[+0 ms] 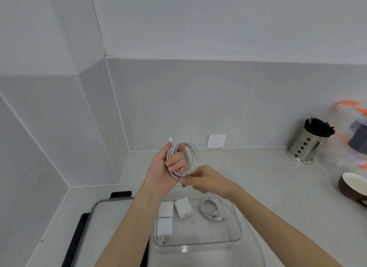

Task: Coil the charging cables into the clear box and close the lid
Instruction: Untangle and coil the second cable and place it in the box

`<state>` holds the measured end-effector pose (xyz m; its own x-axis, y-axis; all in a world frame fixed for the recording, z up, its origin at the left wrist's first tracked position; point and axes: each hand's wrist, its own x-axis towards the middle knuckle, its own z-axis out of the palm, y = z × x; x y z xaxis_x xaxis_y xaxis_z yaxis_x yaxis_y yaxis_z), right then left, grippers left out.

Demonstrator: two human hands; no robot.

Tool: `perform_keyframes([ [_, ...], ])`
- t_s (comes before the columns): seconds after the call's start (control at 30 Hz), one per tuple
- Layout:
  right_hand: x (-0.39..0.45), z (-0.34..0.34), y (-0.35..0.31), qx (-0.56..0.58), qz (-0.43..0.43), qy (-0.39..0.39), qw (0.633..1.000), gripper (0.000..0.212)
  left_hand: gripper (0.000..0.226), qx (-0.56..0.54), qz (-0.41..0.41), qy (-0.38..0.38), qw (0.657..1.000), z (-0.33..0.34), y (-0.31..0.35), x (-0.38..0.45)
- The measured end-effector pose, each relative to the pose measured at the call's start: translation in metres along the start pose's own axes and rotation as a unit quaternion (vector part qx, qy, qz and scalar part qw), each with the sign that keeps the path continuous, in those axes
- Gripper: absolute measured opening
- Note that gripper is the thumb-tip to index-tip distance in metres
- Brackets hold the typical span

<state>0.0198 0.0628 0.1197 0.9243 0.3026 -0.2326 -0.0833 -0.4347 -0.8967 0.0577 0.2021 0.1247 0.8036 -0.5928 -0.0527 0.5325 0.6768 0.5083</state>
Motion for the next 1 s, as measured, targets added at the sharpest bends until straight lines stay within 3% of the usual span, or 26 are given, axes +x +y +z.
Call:
perform_keyframes([
  [0.1,0.003,-0.015,-0.003,0.008,-0.021,-0.022,1.0,0.028,0.046,0.041,-0.028,-0.01,0.999,0.001,-0.002,-0.004],
  [0.23,0.0,-0.024,-0.002,0.087,-0.003,-0.082,0.993,0.015,0.051,0.137,-0.038,0.024,0.99,-0.01,-0.001,-0.006],
  [0.43,0.002,-0.008,0.004,0.019,-0.015,0.049,0.998,0.031,0.048,0.213,-0.007,0.161,0.964,-0.011,-0.013,-0.008],
  [0.53,0.007,-0.003,0.008,-0.035,-0.022,0.1,0.994,0.035,0.045,0.264,0.001,0.178,0.948,-0.01,-0.016,-0.011],
  [0.63,0.01,-0.004,0.009,-0.068,-0.016,0.119,0.99,0.034,0.032,0.414,0.028,0.159,0.896,-0.011,-0.015,-0.015],
  [0.83,0.009,-0.002,0.012,-0.082,0.002,0.121,0.989,0.035,0.042,0.666,0.091,0.201,0.713,-0.023,-0.02,-0.019],
  [0.93,0.006,-0.001,0.01,-0.029,0.022,0.115,0.993,0.03,0.04,0.714,0.096,0.192,0.666,-0.029,-0.019,-0.019],
  [1.0,0.003,-0.003,0.011,0.031,0.049,0.082,0.995,0.024,0.039,0.72,0.103,0.182,0.662,-0.03,-0.016,-0.017],
])
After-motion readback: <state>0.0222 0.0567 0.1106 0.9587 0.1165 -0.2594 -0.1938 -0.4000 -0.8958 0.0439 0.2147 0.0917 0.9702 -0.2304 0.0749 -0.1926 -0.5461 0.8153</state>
